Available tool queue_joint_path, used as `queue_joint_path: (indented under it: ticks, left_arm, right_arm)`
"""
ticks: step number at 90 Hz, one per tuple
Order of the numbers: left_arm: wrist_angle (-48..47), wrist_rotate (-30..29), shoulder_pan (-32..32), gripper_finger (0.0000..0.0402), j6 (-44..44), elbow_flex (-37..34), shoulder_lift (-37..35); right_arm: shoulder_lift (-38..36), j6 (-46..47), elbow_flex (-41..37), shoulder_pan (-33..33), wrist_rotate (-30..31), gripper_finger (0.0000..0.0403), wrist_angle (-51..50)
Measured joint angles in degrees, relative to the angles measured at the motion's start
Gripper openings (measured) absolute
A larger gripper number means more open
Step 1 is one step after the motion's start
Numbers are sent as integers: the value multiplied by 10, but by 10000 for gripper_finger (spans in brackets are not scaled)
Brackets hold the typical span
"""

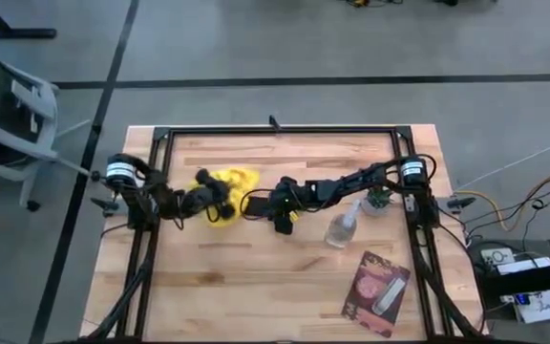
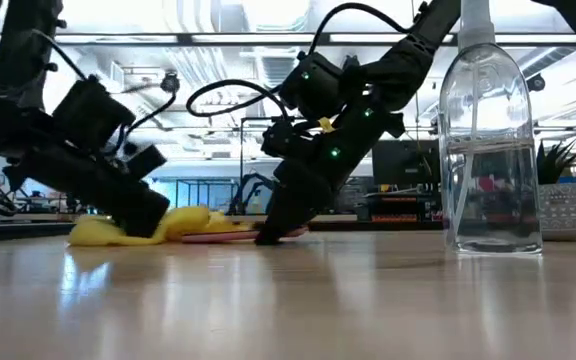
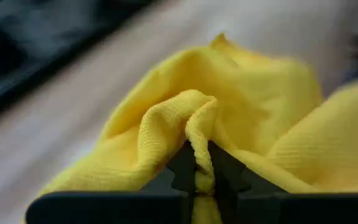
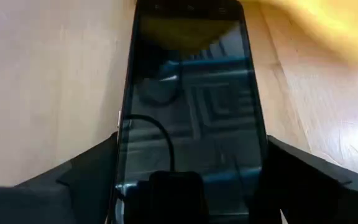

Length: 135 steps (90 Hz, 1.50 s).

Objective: Apply microfiber cloth
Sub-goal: Wipe the front of the pink cellphone with a microfiber cloth

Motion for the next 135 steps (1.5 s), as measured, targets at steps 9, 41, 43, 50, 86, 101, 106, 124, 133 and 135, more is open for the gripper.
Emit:
queue_joint_path:
  ticks: [9,41,43,50,86,101,106,124,133,135]
  left_arm:
    - [6,1,7,9,-27,-15,-8]
    - [97,219,-4,9,47,51,21]
    - [94,222,-4,9,50,62,28]
    - [66,245,-4,9,56,100,53]
    - [-36,261,-9,9,34,108,72]
    - [-35,260,-13,9,22,64,42]
    - [-30,259,-13,9,21,48,35]
    - [-17,260,-13,9,20,-14,4]
    - [17,266,-13,9,23,-43,-19]
    - [28,266,-13,9,26,-47,-24]
  right_arm:
    - [0,-1,0,0,-3,329,0]
    - [0,-4,0,0,-4,329,8]
    - [0,-5,0,0,-5,329,8]
    - [0,-4,0,0,-5,331,9]
    - [1,-1,0,0,-13,331,13]
    - [1,-1,0,1,-14,329,15]
    - [1,0,0,1,-15,329,15]
    - [1,9,0,0,-9,332,10]
    - [1,8,0,0,-8,329,10]
    - [1,8,0,0,-8,329,11]
